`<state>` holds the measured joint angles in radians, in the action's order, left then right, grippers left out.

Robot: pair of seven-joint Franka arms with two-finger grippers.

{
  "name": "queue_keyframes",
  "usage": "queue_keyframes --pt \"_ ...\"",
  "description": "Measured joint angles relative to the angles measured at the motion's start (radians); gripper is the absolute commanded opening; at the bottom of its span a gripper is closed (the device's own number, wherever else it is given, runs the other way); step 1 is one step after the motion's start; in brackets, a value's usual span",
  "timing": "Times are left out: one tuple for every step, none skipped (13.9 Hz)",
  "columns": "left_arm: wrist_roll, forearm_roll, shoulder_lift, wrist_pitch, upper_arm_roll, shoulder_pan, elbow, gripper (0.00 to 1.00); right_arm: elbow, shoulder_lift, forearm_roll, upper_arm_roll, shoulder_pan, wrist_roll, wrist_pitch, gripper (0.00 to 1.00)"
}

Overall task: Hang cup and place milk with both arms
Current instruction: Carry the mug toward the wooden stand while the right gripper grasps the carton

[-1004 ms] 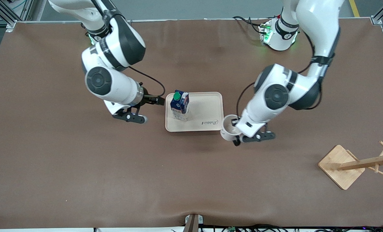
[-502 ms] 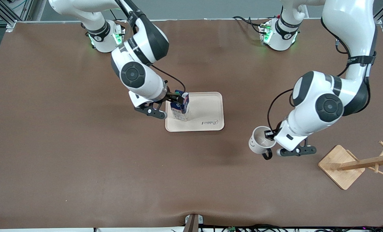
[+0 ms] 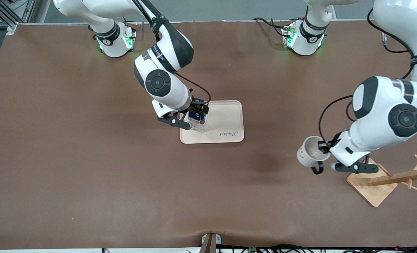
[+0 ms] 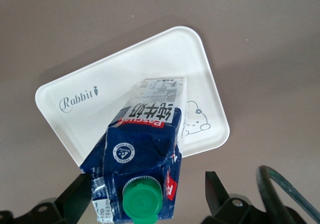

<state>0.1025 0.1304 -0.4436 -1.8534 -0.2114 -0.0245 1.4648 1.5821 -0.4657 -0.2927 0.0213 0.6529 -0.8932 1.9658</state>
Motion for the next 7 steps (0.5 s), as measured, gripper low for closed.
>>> queue_keyframes --pt "-0.033 0.018 0.004 0.021 0.000 -0.011 -0.014 0.00 0.000 -0.001 0.000 0.000 0.001 0.000 0.000 1.00" --pt "-0.062 0.024 0.010 0.036 0.000 -0.021 -0.025 0.00 0.000 -0.002 0.000 -0.002 0.001 -0.001 0.000 1.00" --pt "-0.088 0.026 0.019 0.049 0.000 -0.031 -0.031 0.00 0.000 -0.003 0.000 -0.005 0.000 -0.001 0.000 1.00" --pt "-0.115 0.028 0.029 0.062 0.000 -0.040 -0.033 0.00 0.000 -0.003 0.000 -0.006 -0.001 -0.001 -0.001 1.00" --pt "-0.147 0.030 0.041 0.078 0.000 -0.054 -0.035 0.00 0.000 -0.003 0.000 -0.006 -0.001 -0.001 -0.002 1.00" --pt "-0.190 0.032 0.054 0.095 0.000 -0.076 -0.037 0.00 -0.001 -0.003 0.000 -0.007 -0.002 -0.001 -0.003 1.00" --pt "-0.241 0.032 0.068 0.108 0.000 -0.103 -0.038 0.00 -0.004 -0.003 0.000 -0.007 -0.002 -0.001 -0.011 1.00"
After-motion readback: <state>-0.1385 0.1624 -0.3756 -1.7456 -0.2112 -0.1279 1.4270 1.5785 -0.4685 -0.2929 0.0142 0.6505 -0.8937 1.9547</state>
